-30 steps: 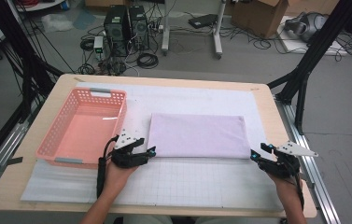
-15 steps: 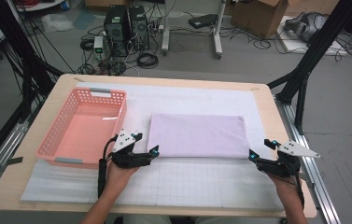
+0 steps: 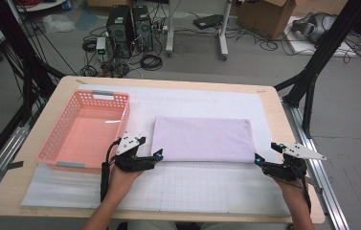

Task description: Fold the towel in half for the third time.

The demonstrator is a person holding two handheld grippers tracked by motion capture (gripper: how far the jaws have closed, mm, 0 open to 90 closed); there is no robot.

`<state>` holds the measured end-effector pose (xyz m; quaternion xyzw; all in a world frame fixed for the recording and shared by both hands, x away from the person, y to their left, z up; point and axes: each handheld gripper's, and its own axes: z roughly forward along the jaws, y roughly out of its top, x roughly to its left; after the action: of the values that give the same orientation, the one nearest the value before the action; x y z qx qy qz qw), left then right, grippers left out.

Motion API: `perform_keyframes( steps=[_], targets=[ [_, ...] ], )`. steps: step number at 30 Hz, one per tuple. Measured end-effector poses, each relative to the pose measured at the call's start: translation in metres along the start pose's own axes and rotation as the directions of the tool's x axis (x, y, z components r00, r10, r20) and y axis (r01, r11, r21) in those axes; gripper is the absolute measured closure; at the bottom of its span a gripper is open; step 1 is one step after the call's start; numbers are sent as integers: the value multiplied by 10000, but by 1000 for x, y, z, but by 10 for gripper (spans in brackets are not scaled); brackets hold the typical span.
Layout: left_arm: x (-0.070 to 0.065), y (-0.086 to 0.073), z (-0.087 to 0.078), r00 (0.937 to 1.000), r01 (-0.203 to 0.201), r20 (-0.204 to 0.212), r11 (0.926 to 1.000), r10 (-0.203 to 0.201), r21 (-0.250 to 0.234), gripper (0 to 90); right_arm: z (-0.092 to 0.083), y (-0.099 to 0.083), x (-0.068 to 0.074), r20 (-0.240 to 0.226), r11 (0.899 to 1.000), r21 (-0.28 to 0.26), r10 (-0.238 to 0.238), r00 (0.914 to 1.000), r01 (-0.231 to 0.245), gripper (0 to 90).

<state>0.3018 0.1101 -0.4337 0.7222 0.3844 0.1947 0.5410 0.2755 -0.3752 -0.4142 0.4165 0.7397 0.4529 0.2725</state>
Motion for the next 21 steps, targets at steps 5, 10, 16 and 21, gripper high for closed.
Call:
perform_keyframes(
  steps=[5, 10, 16, 21],
  targets=[
    [0, -1, 0, 10000, 14, 29, 9999, -15, 102, 188, 0, 0, 0, -72, 10000, -27, 66, 10000, -67, 197],
    [1, -2, 3, 10000, 29, -27, 9994, -28, 348, 190, 0, 1, 3, -129, 10000, 40, -15, 9999, 16, 197],
    [1, -2, 3, 9997, 146, -201, 9985, -136, 525, 198, -3, -2, 1, -149, 10000, 31, 56, 9999, -56, 197],
    [3, -4, 8, 9980, 351, -550, 9951, -300, 929, 206, 0, -2, 2, -201, 9998, 173, 98, 9997, -94, 197]
  ],
)
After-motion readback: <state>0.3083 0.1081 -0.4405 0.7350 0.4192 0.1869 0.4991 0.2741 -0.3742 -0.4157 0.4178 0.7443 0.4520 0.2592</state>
